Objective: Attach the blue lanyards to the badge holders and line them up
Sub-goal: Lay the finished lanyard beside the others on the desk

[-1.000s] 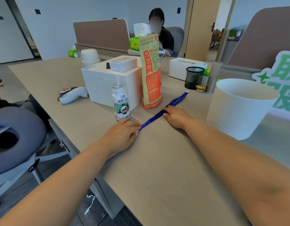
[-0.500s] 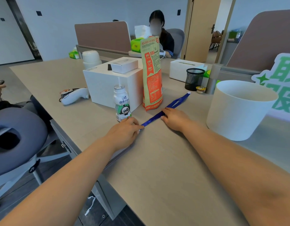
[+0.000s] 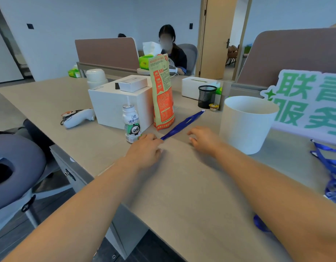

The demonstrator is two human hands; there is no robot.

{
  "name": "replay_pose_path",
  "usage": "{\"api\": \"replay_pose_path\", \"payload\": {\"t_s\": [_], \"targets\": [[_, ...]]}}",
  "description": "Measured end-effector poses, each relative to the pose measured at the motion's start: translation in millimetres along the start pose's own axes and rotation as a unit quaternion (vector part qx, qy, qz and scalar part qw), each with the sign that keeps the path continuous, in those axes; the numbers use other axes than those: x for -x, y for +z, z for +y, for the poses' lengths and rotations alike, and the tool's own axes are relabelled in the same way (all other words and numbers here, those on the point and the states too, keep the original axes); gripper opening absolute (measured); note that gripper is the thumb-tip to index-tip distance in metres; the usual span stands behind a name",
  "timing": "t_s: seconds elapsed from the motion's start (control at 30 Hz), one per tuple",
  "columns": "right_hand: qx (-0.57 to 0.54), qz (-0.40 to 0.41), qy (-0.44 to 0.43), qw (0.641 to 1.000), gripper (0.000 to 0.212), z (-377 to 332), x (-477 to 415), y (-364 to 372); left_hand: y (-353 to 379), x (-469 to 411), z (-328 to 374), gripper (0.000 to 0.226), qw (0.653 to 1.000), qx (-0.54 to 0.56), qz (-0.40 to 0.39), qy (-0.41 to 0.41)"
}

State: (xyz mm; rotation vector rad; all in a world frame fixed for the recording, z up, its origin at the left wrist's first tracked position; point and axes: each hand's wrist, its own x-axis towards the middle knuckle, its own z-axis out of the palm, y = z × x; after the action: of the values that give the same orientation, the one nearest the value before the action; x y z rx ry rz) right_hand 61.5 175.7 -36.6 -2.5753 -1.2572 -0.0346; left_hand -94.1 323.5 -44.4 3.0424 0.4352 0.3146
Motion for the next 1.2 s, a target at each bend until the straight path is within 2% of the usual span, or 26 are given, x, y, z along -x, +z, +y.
{"api": "replay_pose_path", "payload": {"t_s": [0.13, 0.23, 0.37, 0.43, 0.53, 0.63, 0.7, 0.9, 1.2], "targets": [[-0.03, 0.007, 0.035, 0.999, 0.031, 16.7, 43.8, -15.1, 2.2, 3.3, 33.1, 0.042, 1.0, 0.016, -0.003, 0.02], [-0.051, 0.033, 0.059, 0.996, 0.027, 32.7, 76.1, -23.2, 4.9, 2.8, 56.8, 0.041, 0.996, 0.077, -0.018, 0.029], [-0.072, 0.082, 0.167, 0.98, 0.017, 61.5, 103.1, -35.7, 2.1, -6.2, 90.1, 0.037, 0.988, 0.151, -0.026, 0.018], [-0.066, 0.094, 0.208, 0.971, 0.014, 76.2, 114.3, -43.2, 1.2, -11.9, 109.3, 0.036, 0.988, 0.151, -0.023, 0.031], [-0.079, 0.096, 0.2, 0.972, 0.012, 92.2, 127.2, -48.0, 0.9, -20.2, 137.3, 0.044, 0.99, 0.094, 0.018, 0.099], [-0.133, 0.059, 0.166, 0.975, 0.04, 96.5, 135.7, -49.2, 6.8, -33.8, 154.8, 0.059, 0.988, 0.063, 0.017, 0.143], [-0.135, 0.053, 0.16, 0.977, 0.047, 101.1, 134.9, -50.8, 12.2, -48.9, 159.8, 0.062, 0.986, 0.06, 0.013, 0.153], [-0.08, 0.065, 0.168, 0.98, 0.052, 126.8, 112.6, -58.3, 21.8, -99.4, 176.2, 0.062, 0.986, 0.046, -0.006, 0.163], [-0.07, 0.048, 0.211, 0.974, 0.048, 173.4, 107.0, -60.1, 31.0, -146.8, 208.9, 0.061, 0.986, 0.04, -0.05, 0.153]]}}
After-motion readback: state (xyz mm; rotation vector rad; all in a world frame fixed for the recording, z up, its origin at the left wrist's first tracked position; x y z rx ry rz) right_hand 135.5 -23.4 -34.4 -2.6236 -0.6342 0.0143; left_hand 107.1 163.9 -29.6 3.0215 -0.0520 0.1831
